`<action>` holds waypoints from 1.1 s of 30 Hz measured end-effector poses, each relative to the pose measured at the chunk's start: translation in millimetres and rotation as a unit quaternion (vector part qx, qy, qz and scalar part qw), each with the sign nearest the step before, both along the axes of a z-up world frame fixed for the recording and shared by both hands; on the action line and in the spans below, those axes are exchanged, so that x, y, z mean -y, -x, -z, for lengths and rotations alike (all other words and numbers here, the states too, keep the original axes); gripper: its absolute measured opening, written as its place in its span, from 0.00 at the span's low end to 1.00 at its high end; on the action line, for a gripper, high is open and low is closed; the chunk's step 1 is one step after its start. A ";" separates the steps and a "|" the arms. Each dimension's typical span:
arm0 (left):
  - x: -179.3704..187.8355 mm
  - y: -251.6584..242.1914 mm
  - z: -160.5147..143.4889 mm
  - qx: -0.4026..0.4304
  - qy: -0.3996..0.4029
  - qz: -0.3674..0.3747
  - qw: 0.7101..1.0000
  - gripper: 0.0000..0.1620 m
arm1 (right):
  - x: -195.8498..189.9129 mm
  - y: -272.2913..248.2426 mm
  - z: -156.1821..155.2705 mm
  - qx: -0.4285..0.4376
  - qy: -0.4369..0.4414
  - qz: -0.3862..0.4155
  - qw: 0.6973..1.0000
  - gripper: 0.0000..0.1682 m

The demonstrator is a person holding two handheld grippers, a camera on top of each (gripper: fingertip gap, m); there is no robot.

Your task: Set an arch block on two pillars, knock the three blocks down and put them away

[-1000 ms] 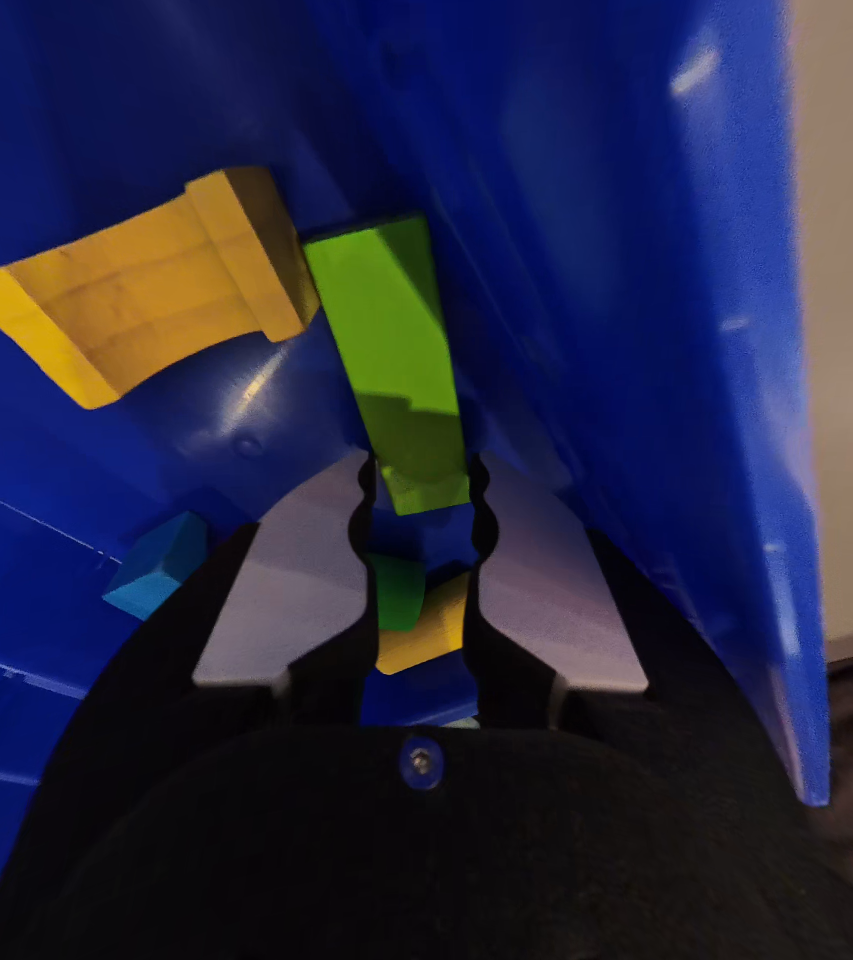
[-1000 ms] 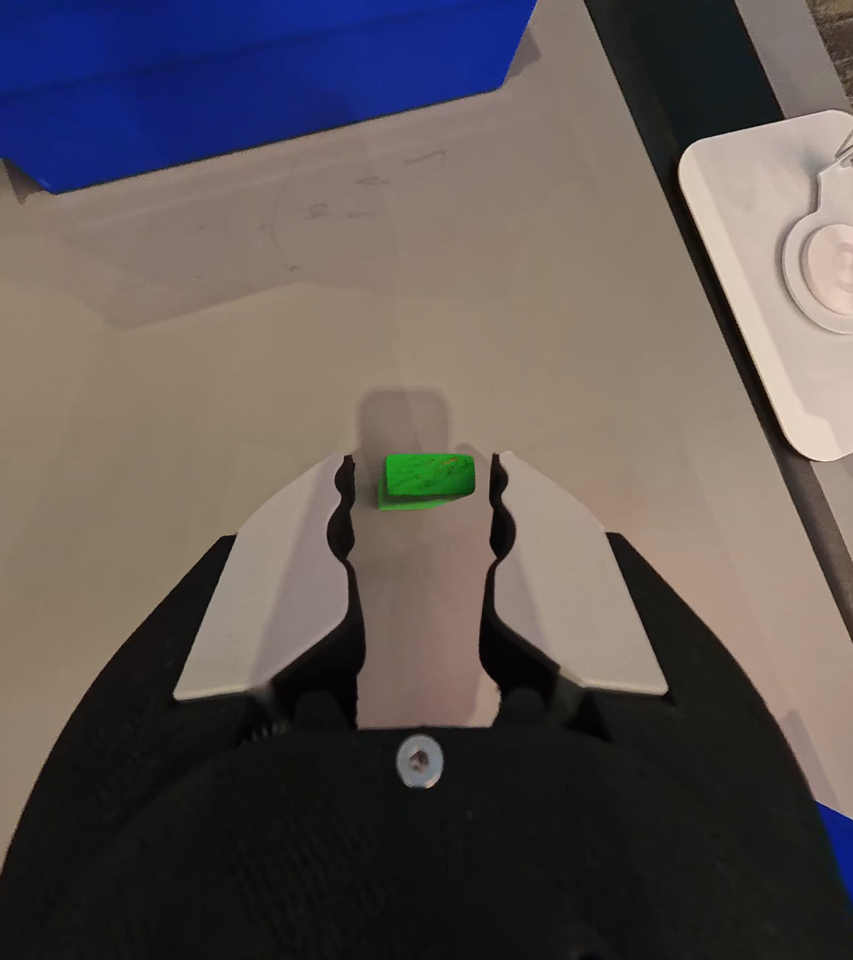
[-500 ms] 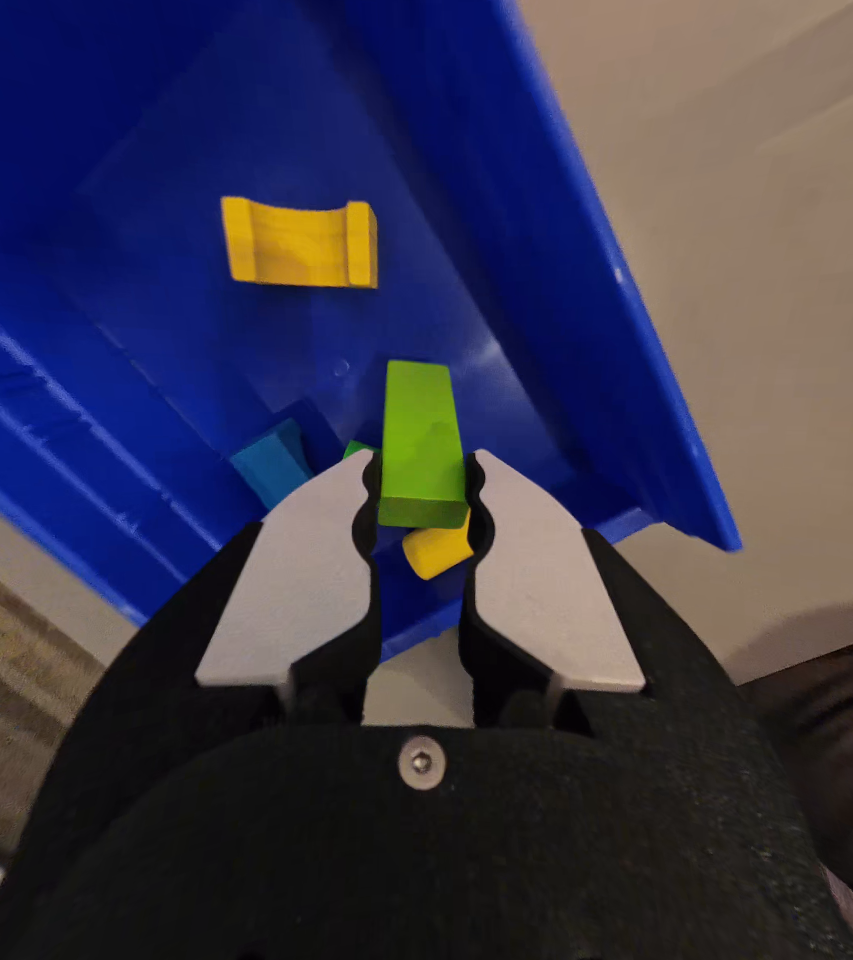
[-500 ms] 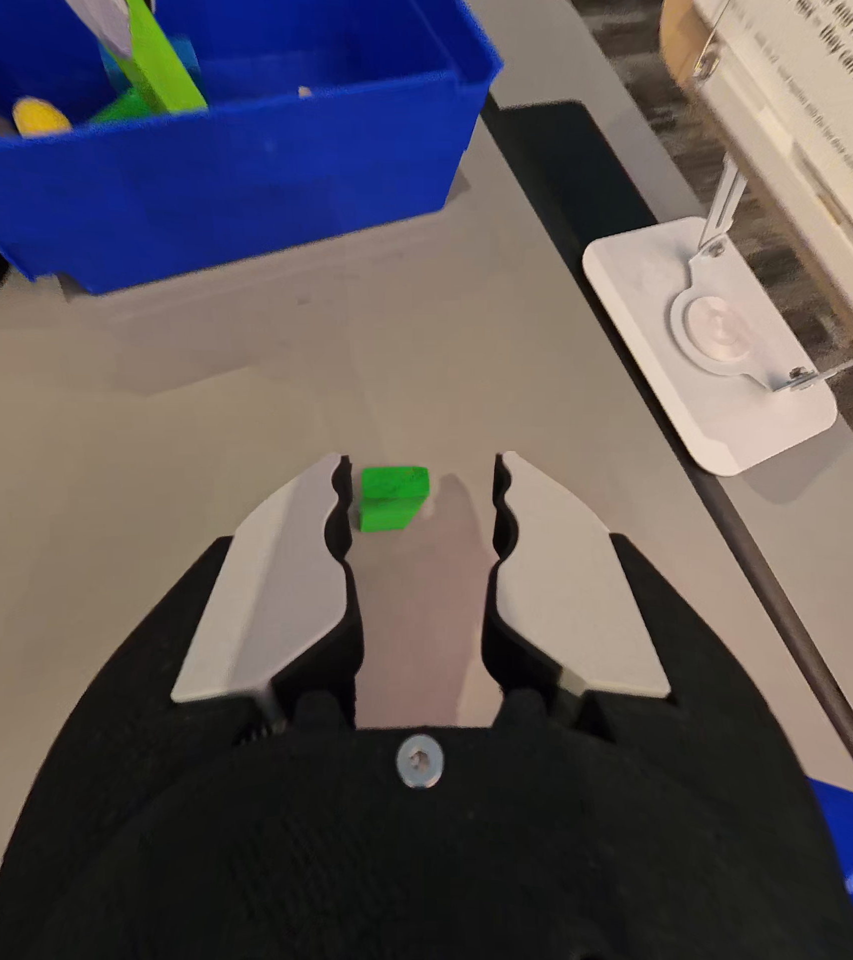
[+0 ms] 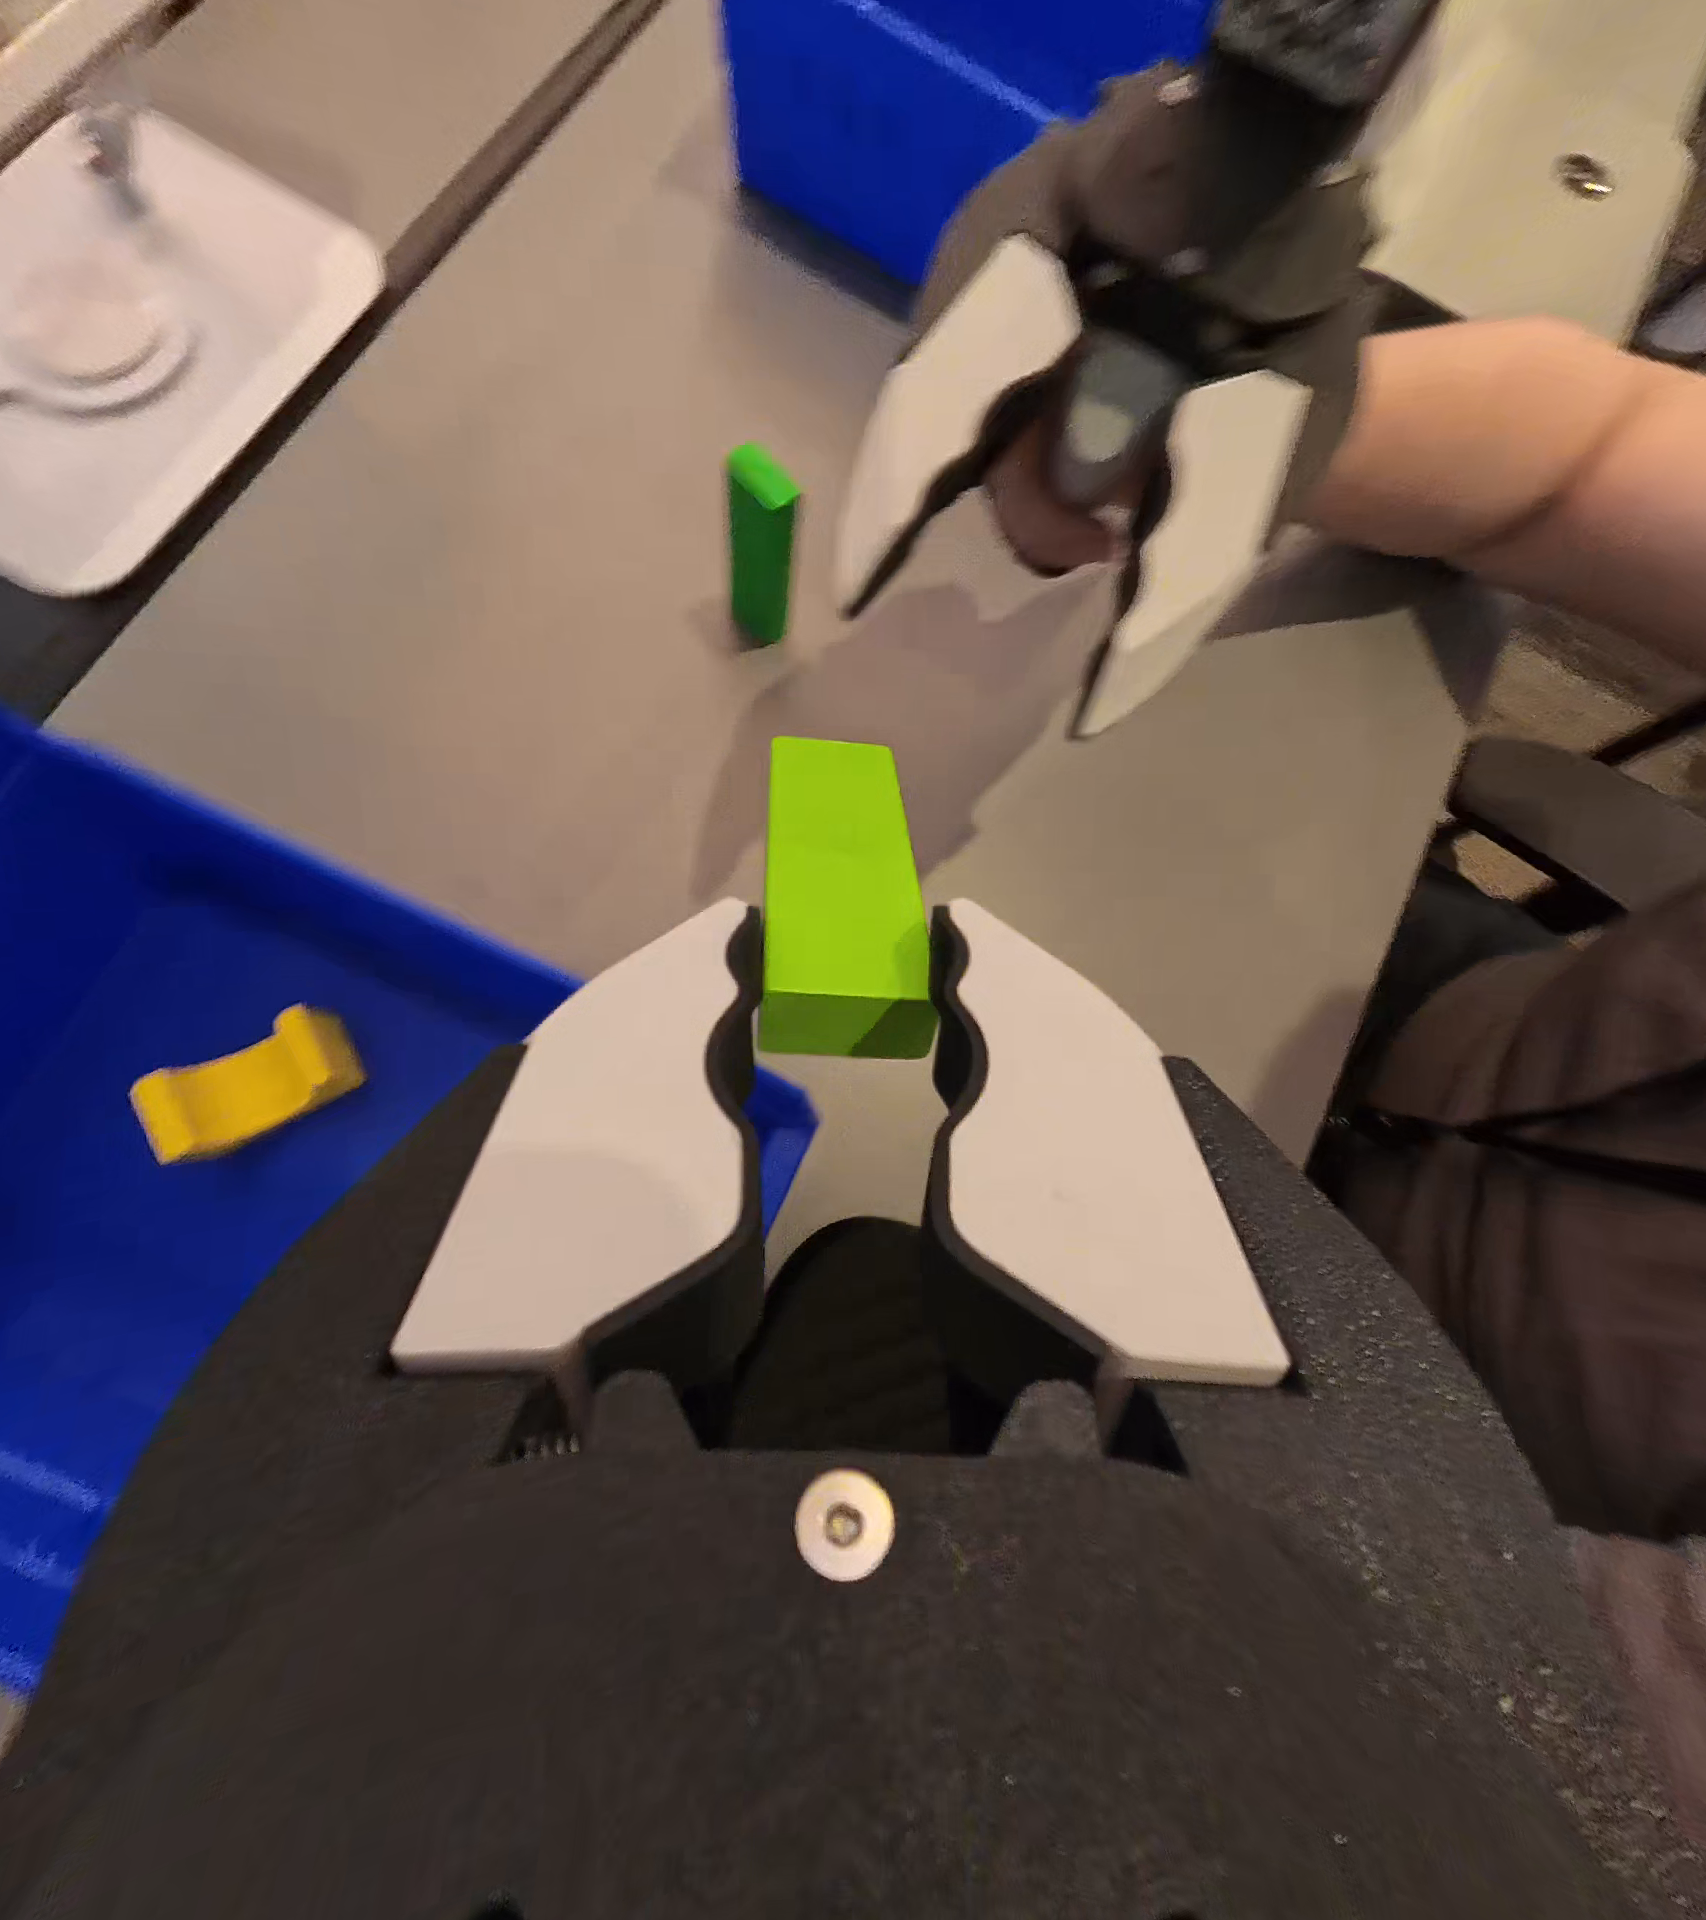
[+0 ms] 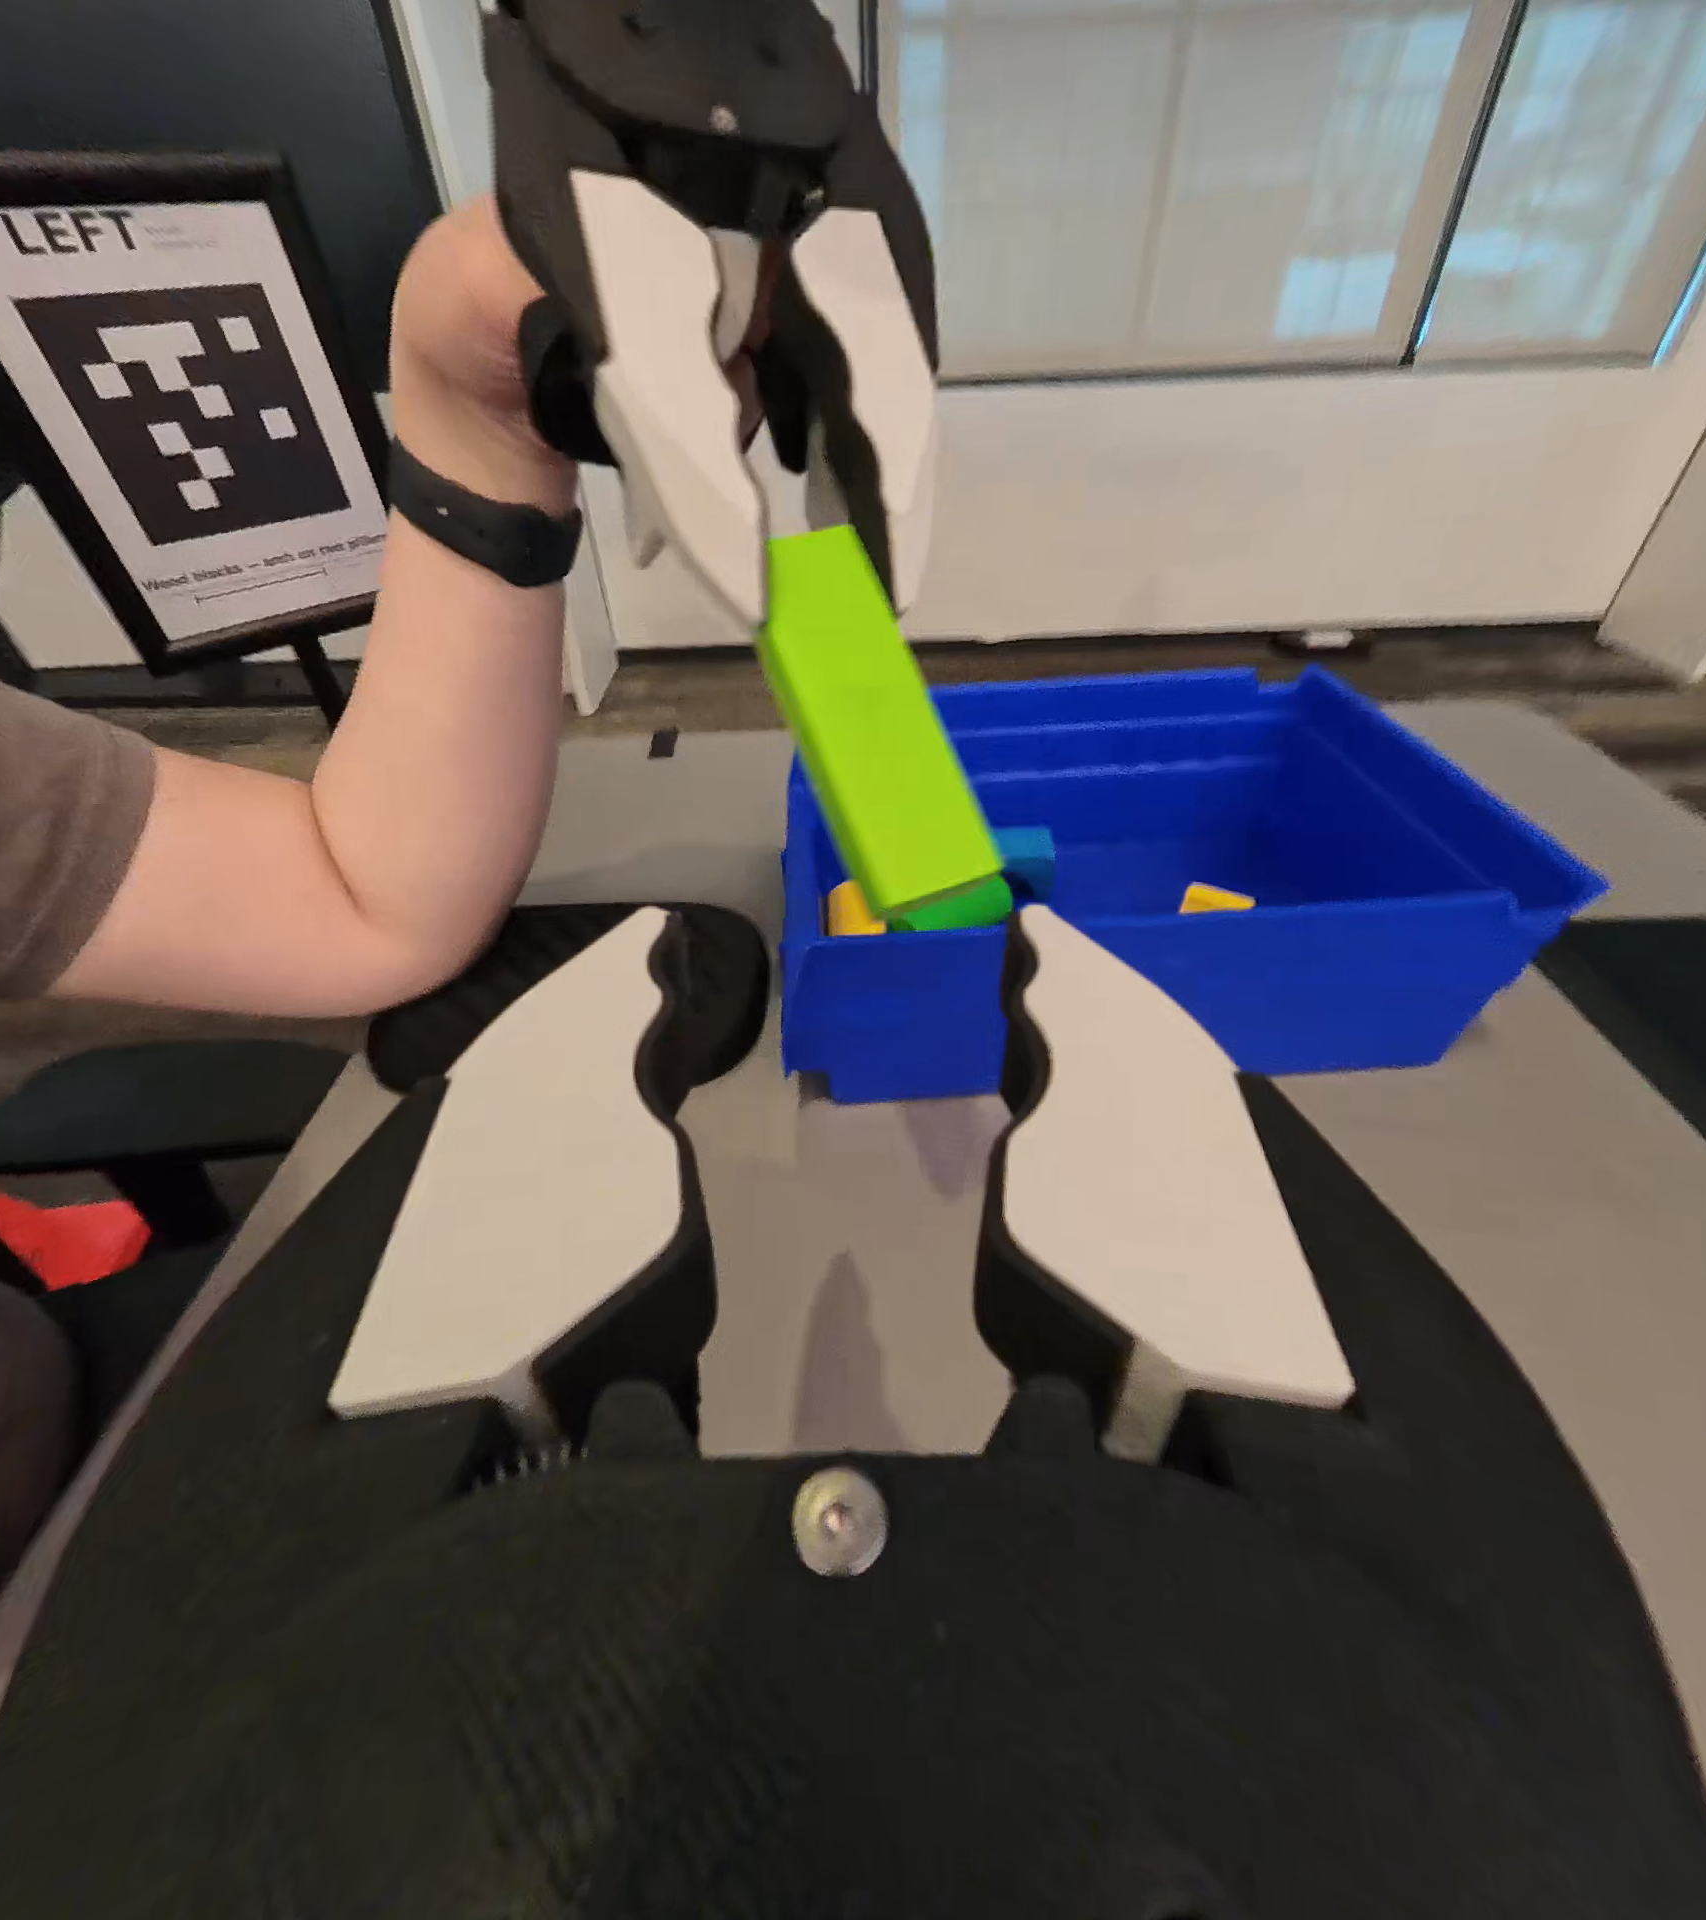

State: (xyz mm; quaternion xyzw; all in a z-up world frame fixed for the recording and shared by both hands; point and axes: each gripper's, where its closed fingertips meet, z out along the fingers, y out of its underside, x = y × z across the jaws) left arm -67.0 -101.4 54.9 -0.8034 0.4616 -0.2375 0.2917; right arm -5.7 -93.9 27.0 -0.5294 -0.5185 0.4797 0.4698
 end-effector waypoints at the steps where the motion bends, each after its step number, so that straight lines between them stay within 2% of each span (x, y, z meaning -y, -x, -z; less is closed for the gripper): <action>1: 6.7 -7.8 -2.1 0.004 -0.003 0.020 1.000 0.19 | -0.6 1.2 0.1 -0.011 -0.016 0.008 1.000 0.36; 5: 31.9 -32.9 -5.6 0.016 -0.001 0.097 0.995 0.19 | 12.5 6.0 6.4 -0.009 -0.036 -0.023 0.999 0.36; 6: 32.1 -35.0 -6.6 0.016 -0.009 0.100 0.995 0.01 | 14.9 6.5 8.4 -0.003 -0.040 -0.030 0.999 0.35; 7: 31.4 -39.0 -12.1 0.035 -0.022 0.103 0.994 0.00 | 19.9 5.2 8.1 -0.004 -0.047 -0.046 0.998 0.28; 8: 35.4 -41.4 -16.3 0.049 -0.018 0.117 0.992 0.00 | 28.8 2.3 6.0 -0.012 -0.056 -0.074 0.996 0.04; 9: 40.6 -42.3 -18.5 0.063 -0.007 0.131 0.989 0.00 | 34.7 -0.1 4.0 -0.018 -0.059 -0.093 0.994 0.00; 15: 19.5 -29.7 0.7 0.019 0.004 0.075 0.997 0.00 | 27.1 7.2 32.7 0.097 -0.027 -0.061 0.993 0.00; 17: 12.8 -27.9 4.5 0.013 0.009 0.060 0.998 0.00 | 53.5 13.0 52.3 0.159 -0.024 -0.115 0.980 0.02; 19: 7.0 -25.5 7.5 0.009 0.011 0.047 0.999 0.02 | 77.2 17.7 79.3 0.223 -0.050 -0.156 0.961 0.12; 22: 1.5 -21.8 9.6 0.006 0.017 0.033 0.999 0.05 | 105.6 20.0 122.3 0.315 -0.086 -0.192 0.925 0.18; 25: 0.3 -17.8 6.6 0.010 0.010 0.032 0.999 0.06 | 150.4 32.6 144.8 0.303 -0.116 -0.261 0.909 0.19; 28: -1.4 -7.3 0.9 0.018 0.001 0.023 1.000 0.07 | 160.3 44.0 159.7 0.275 -0.194 -0.263 0.904 0.22; 31: -2.3 5.6 -11.1 0.045 -0.013 0.009 0.999 0.07 | 162.7 50.6 152.4 0.228 -0.222 -0.283 0.905 0.22; 33: -3.5 14.3 -21.5 0.071 -0.025 -0.001 0.997 0.07 | 167.4 54.9 145.4 0.212 -0.250 -0.325 0.887 0.23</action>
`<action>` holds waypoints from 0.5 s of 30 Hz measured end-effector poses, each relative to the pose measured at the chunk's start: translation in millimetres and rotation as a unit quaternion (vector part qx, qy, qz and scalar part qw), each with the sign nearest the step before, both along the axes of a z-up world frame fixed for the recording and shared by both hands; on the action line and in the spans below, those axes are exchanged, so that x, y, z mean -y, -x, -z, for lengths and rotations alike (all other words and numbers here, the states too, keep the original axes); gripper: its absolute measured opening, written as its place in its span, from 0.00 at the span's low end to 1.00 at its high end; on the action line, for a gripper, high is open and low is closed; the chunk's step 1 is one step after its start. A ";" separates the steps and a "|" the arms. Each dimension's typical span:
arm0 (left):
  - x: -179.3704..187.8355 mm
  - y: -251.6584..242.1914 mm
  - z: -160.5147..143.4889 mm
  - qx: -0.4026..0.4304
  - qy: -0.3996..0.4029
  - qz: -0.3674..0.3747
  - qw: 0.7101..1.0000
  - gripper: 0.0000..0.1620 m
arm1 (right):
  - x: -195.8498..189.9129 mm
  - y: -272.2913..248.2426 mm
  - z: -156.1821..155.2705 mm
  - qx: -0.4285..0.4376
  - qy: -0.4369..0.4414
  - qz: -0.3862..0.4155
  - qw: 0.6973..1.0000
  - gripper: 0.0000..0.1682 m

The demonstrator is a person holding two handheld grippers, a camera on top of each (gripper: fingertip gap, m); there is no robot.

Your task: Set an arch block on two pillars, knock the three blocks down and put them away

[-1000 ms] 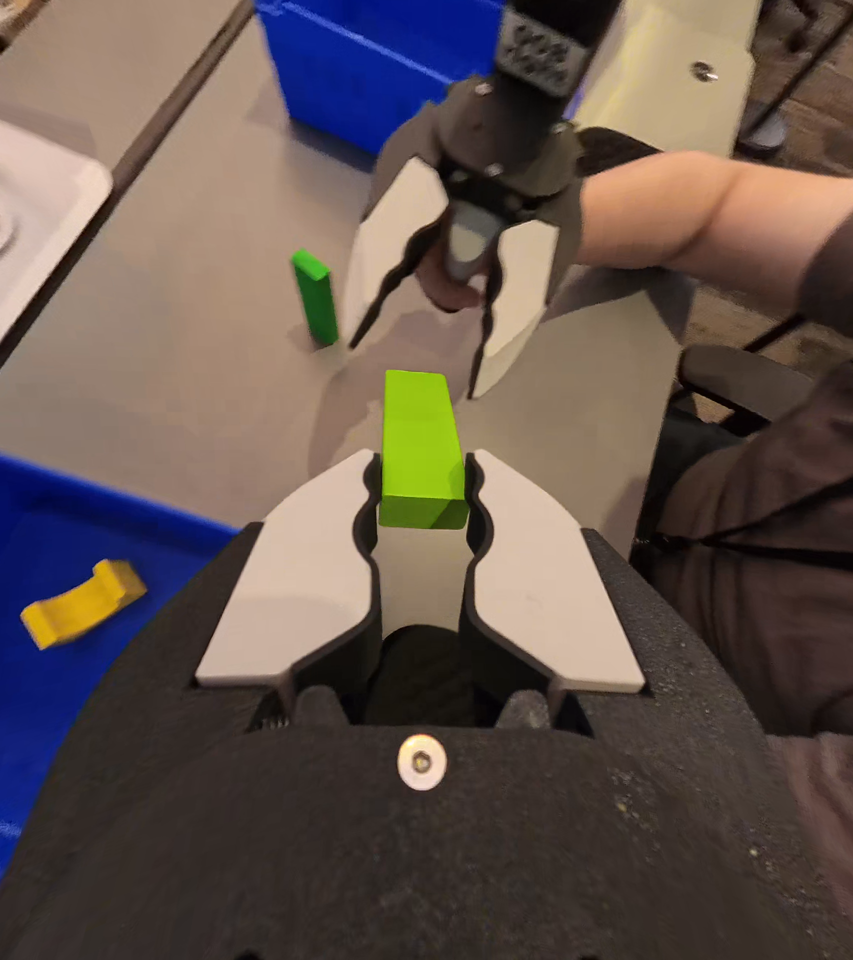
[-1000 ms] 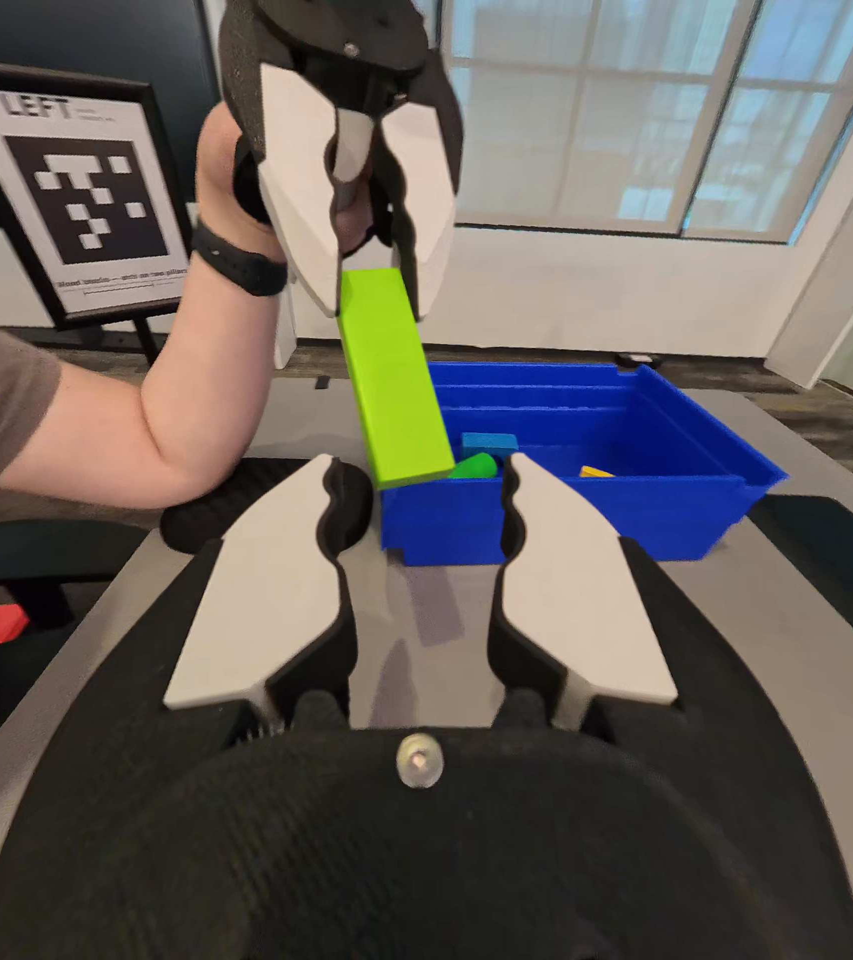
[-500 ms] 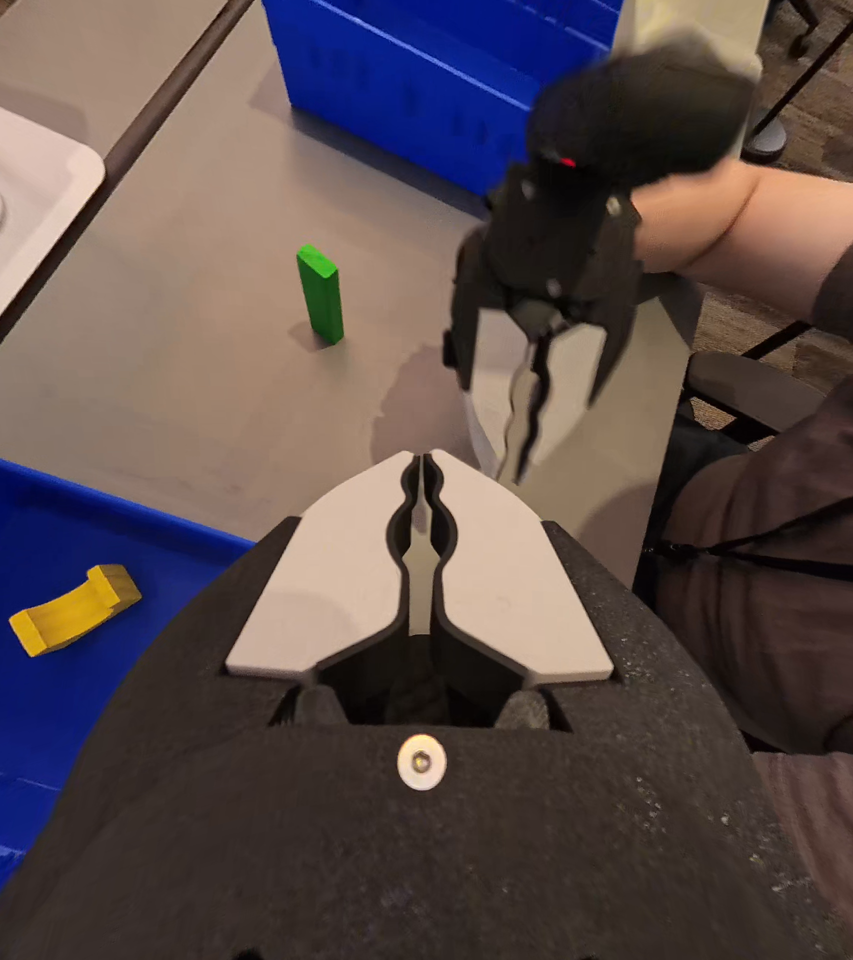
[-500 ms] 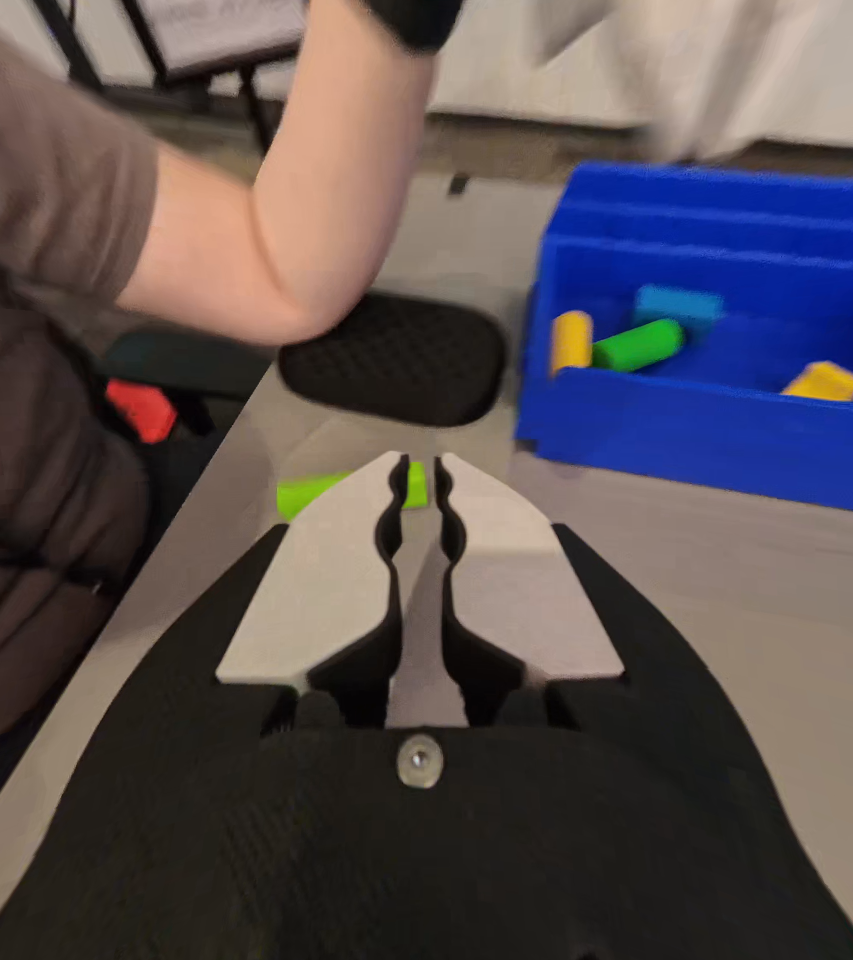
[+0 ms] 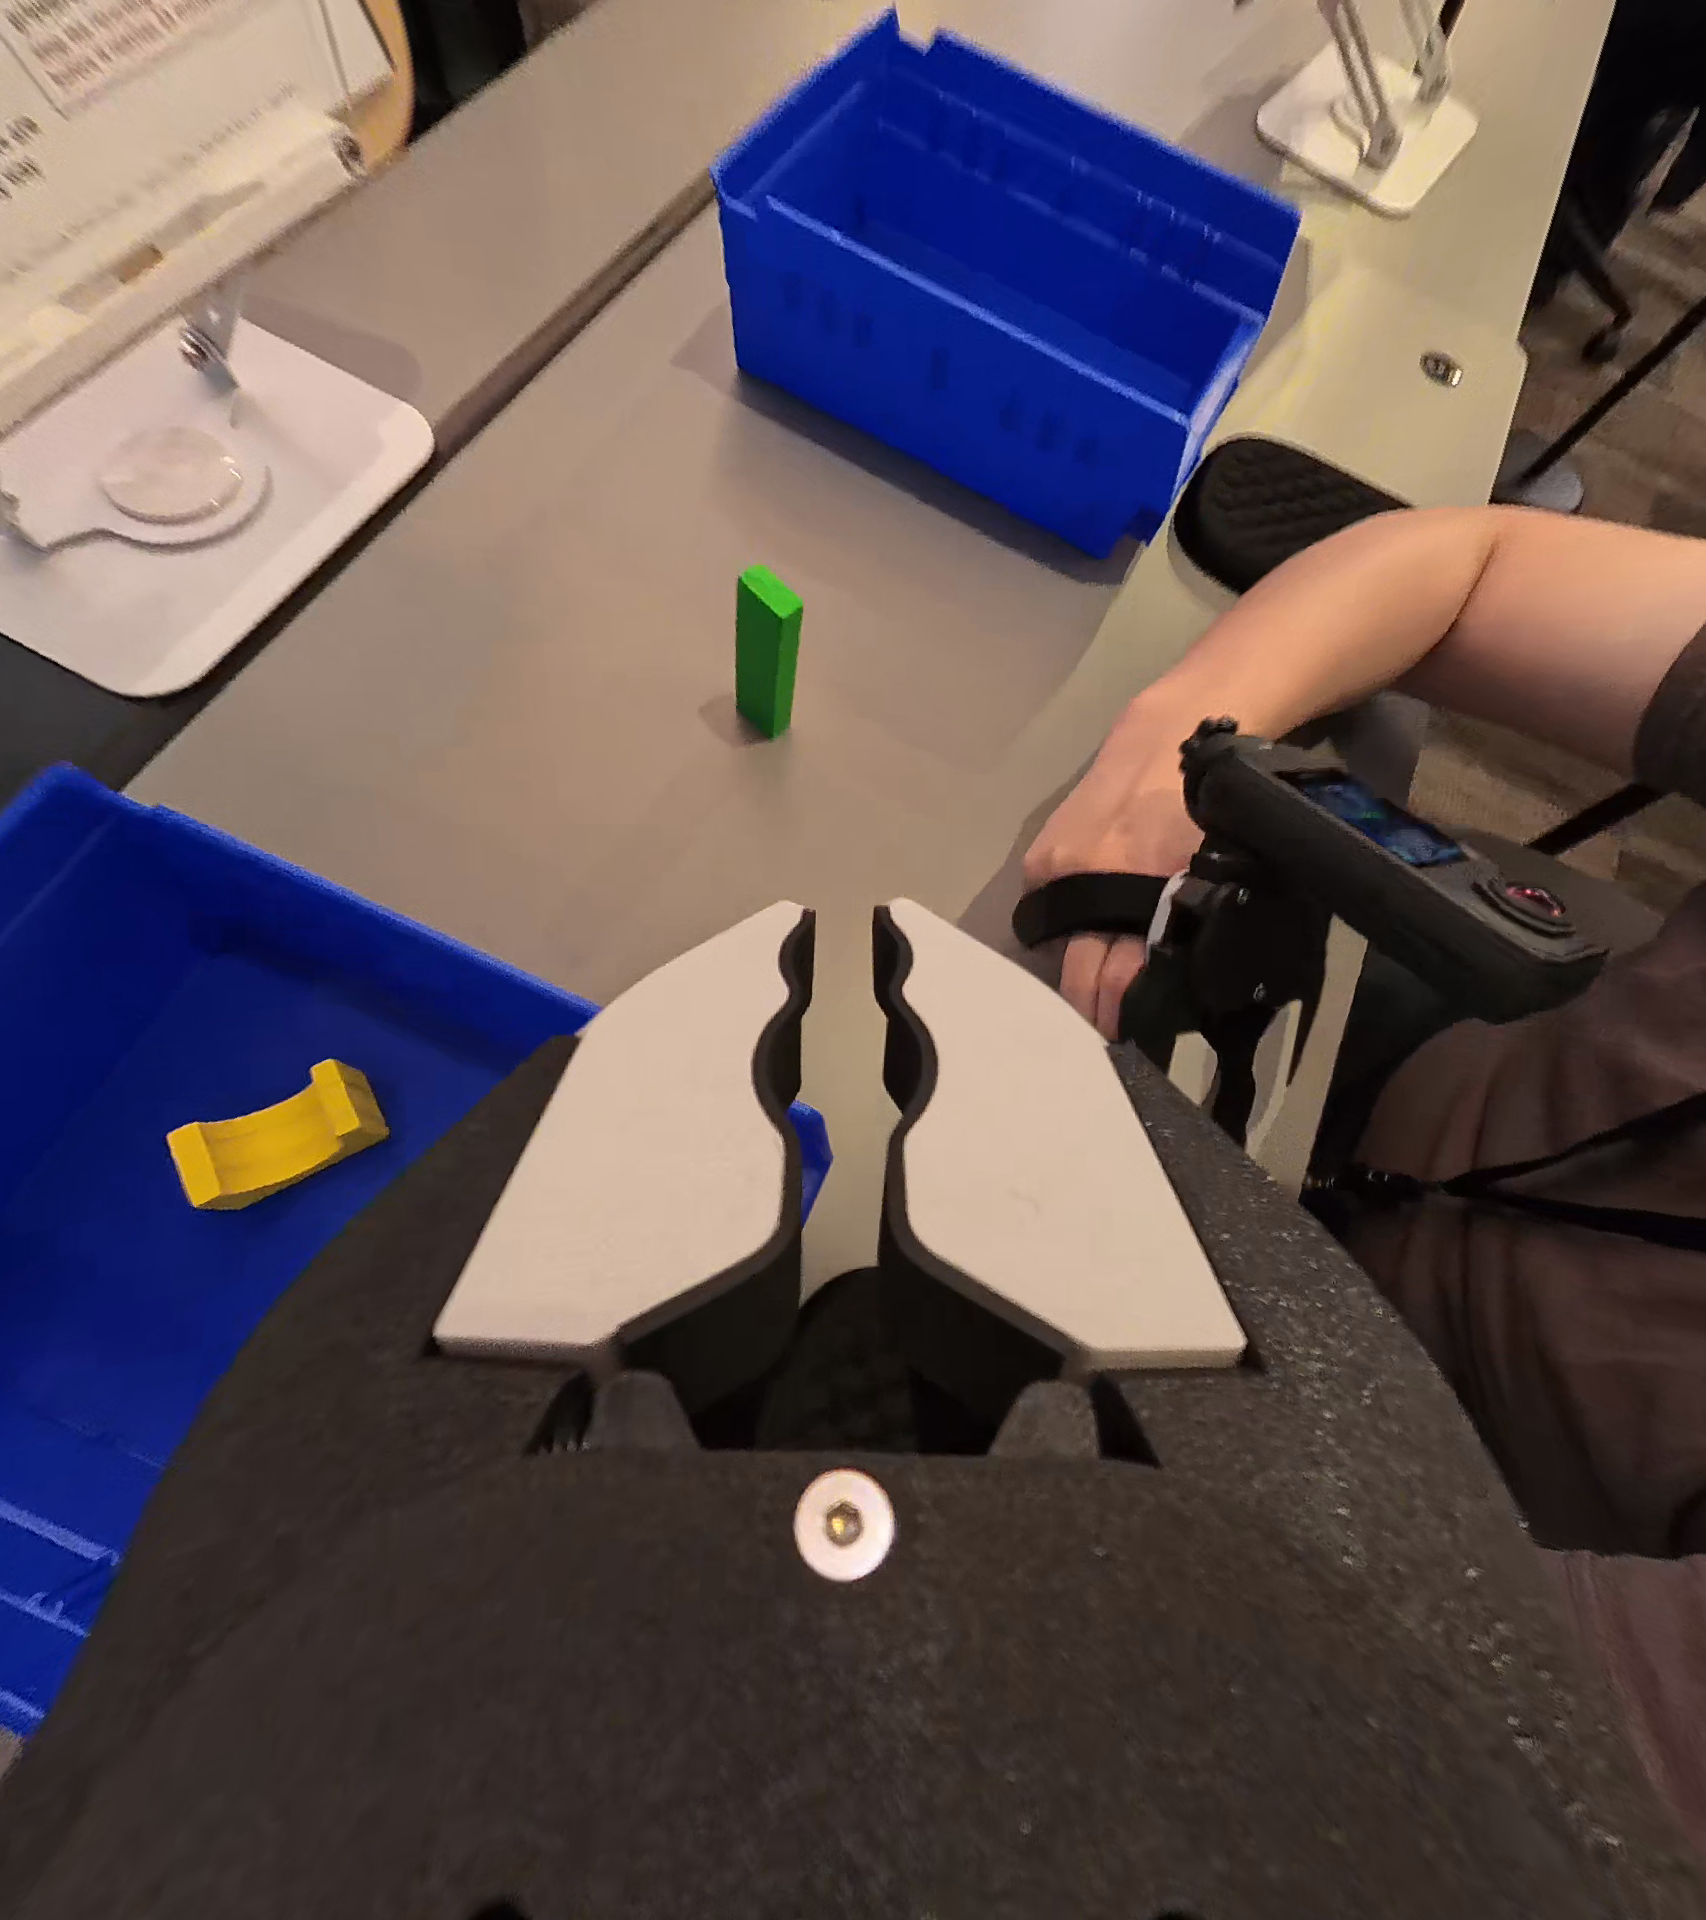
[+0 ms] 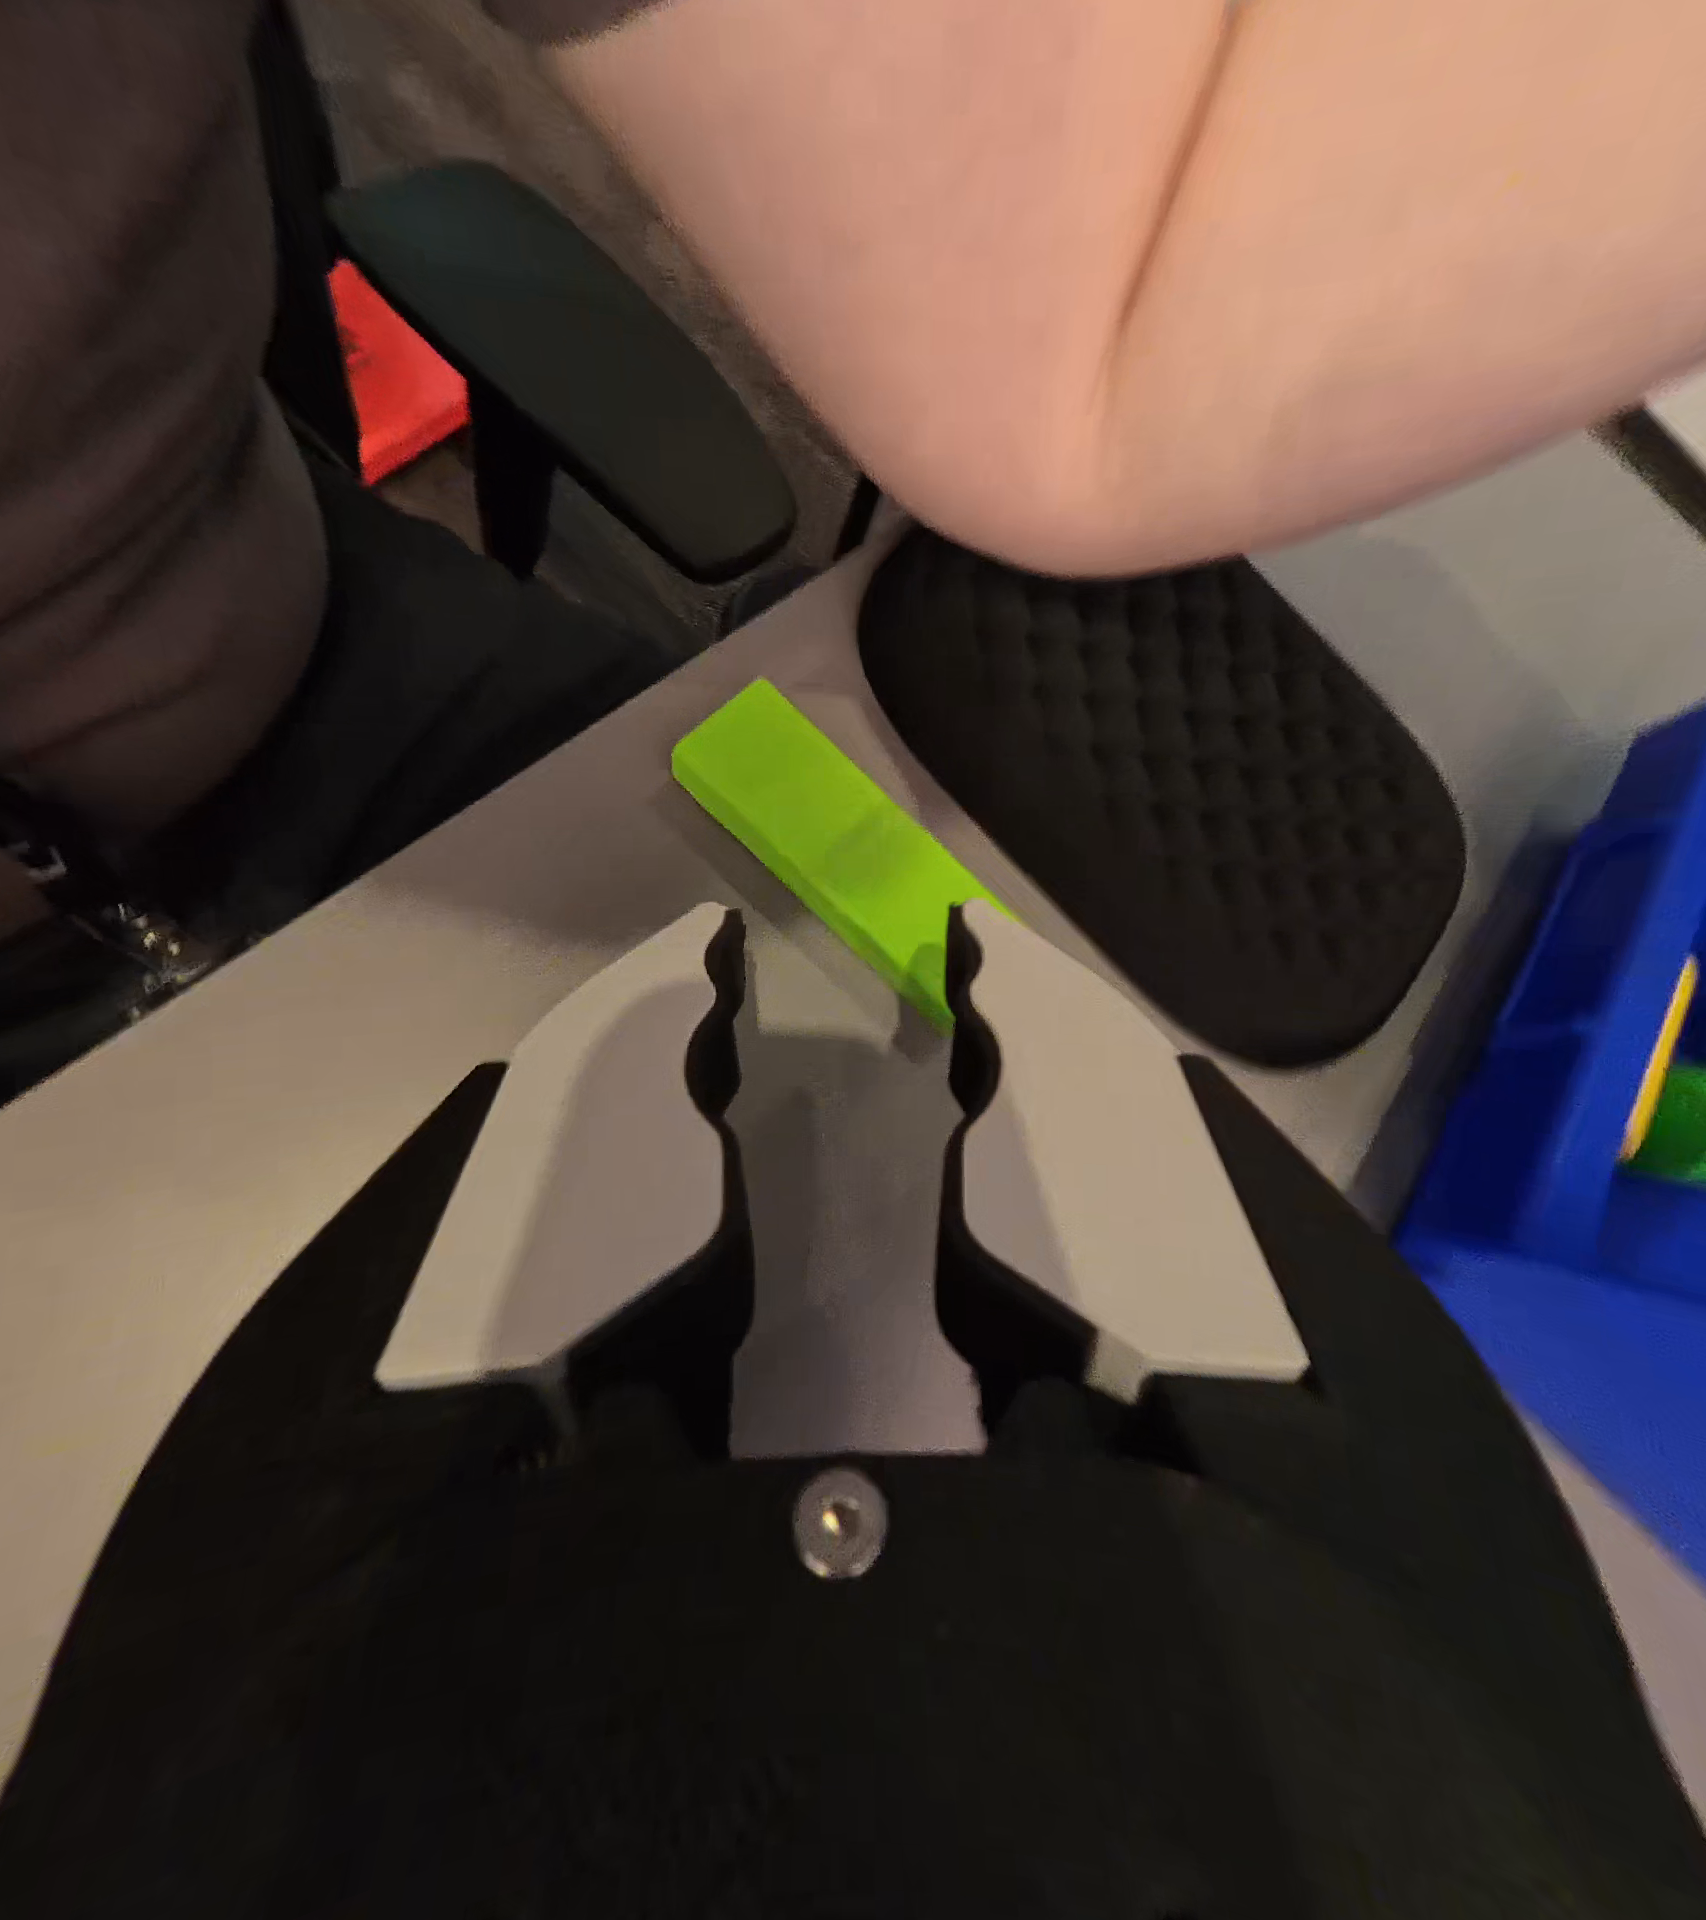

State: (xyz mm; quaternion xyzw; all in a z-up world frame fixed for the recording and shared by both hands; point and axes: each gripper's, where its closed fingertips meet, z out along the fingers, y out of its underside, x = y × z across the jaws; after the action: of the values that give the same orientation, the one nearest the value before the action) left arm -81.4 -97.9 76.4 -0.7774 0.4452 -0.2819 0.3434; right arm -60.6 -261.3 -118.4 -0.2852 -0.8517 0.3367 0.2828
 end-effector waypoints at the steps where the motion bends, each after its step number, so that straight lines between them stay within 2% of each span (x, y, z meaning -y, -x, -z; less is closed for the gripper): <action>1: -0.3 3.8 -5.6 0.015 -0.005 -0.004 1.000 0.07 | 1.1 3.7 -2.0 0.000 -0.020 -0.030 0.999 0.24; 6: 5.8 13.3 -39.1 0.101 -0.043 0.007 0.994 0.10 | 5.1 26.4 10.9 0.097 -0.120 -0.147 0.977 0.25; 9: 9.7 19.1 -59.4 0.138 -0.095 0.012 0.986 0.17 | 7.9 26.5 29.0 0.184 -0.166 -0.201 0.948 0.25; 12: 15.6 25.8 -70.6 0.160 -0.144 0.016 0.976 0.25 | 1.5 23.8 46.9 0.263 -0.197 -0.210 0.921 0.23; 15: 20.0 27.2 -70.6 0.167 -0.180 0.019 0.969 0.36 | -2.3 22.7 45.8 0.303 -0.191 -0.175 0.917 0.20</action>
State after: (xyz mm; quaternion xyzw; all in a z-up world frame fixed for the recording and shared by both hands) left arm -108.6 -117.9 147.0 -0.6362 0.4398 -0.3293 0.5417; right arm -83.3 -259.0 -164.1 -0.1602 -0.9810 0.1093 -0.0031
